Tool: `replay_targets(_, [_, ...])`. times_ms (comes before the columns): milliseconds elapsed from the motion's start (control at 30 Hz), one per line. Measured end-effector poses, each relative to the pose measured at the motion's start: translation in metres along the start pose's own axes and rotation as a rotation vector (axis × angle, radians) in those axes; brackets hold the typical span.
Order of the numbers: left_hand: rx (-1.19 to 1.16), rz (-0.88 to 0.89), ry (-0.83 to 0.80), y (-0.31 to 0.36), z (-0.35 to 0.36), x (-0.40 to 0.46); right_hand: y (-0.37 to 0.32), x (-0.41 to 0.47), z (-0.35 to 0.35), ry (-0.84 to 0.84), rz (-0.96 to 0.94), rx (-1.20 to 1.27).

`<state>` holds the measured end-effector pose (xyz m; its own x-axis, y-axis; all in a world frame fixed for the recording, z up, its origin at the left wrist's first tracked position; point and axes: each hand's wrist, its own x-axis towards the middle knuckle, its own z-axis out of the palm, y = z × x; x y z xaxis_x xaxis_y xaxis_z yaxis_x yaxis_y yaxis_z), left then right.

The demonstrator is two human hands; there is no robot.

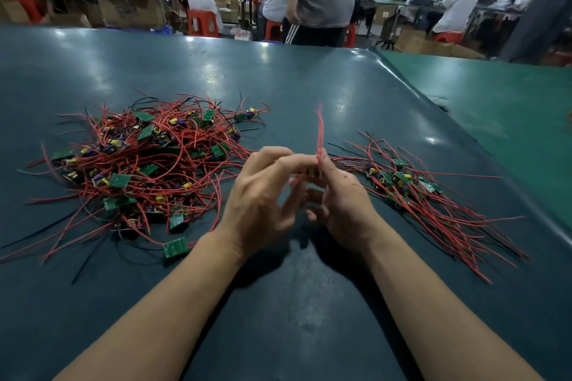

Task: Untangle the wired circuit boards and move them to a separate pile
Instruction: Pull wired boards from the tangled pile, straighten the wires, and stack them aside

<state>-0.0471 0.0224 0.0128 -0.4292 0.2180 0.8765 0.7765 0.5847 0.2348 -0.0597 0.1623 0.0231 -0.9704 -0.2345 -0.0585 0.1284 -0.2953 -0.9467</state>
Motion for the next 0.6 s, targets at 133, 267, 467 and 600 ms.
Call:
replay_targets(133, [-0.074, 0.054, -0.082, 0.004, 0.003, -0.001, -0.001, 0.001, -0.007, -0.037, -0.001, 0.127])
replay_targets(267, [-0.053, -0.039, 0.042, 0.007, 0.004, -0.001, -0.002, 0.002, -0.007, -0.049, -0.061, 0.176])
replay_targets(467, [-0.330, -0.522, 0.158, -0.004, 0.006, 0.000, -0.001, 0.006, -0.009, 0.096, -0.127, 0.121])
replay_targets(600, [-0.389, -0.617, 0.075, -0.009, 0.011, 0.003, 0.001, 0.011, -0.008, 0.096, -0.199, 0.191])
